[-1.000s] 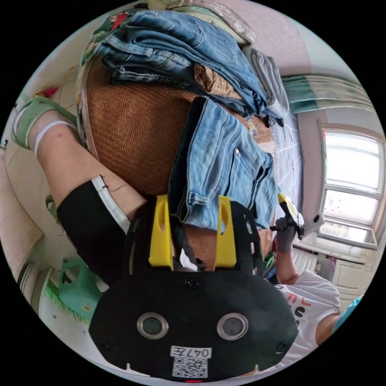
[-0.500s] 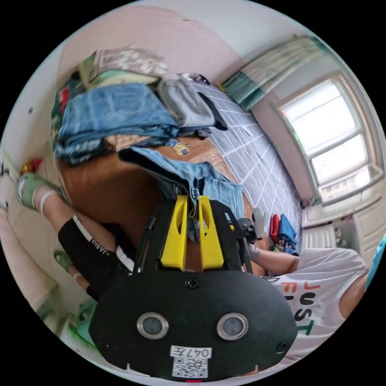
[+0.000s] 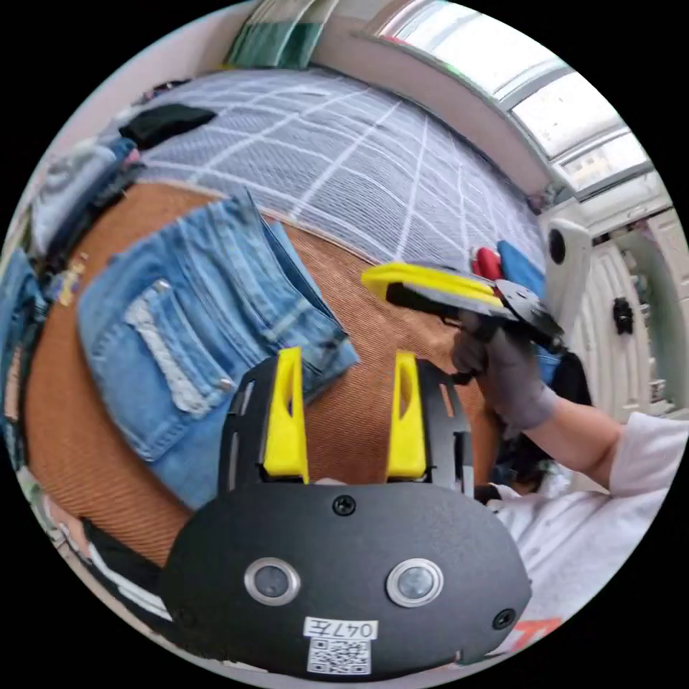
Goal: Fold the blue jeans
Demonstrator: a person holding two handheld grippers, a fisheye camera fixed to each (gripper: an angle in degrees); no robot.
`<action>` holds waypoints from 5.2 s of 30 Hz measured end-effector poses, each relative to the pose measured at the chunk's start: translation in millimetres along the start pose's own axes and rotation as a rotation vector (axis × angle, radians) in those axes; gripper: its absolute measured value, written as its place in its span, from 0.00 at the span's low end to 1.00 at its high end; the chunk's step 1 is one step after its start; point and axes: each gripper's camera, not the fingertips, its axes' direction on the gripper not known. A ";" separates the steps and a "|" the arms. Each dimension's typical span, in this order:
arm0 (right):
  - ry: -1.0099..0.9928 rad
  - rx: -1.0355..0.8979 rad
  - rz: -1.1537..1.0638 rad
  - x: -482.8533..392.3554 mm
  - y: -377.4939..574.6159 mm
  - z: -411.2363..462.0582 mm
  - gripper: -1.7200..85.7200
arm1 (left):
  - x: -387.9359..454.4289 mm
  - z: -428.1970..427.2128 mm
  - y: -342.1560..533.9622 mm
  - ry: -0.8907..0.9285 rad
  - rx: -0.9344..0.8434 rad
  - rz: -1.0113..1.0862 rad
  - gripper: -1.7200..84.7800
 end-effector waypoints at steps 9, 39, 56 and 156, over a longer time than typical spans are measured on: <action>-0.080 -0.060 -0.044 24.7 11.6 63.2 0.10 | -109.8 -113.3 101.0 -0.041 0.396 -0.319 0.21; -0.109 -0.146 0.129 194.1 175.5 125.2 0.15 | -134.4 -11.6 143.0 0.077 0.307 -0.546 0.20; -0.060 -0.134 -0.026 167.4 216.0 -13.2 0.02 | -147.8 29.3 168.1 0.235 0.336 -0.569 0.13; 0.191 -0.208 -0.260 -169.7 -169.5 -184.1 0.09 | -4.0 -400.1 473.7 -0.483 0.706 -0.641 0.01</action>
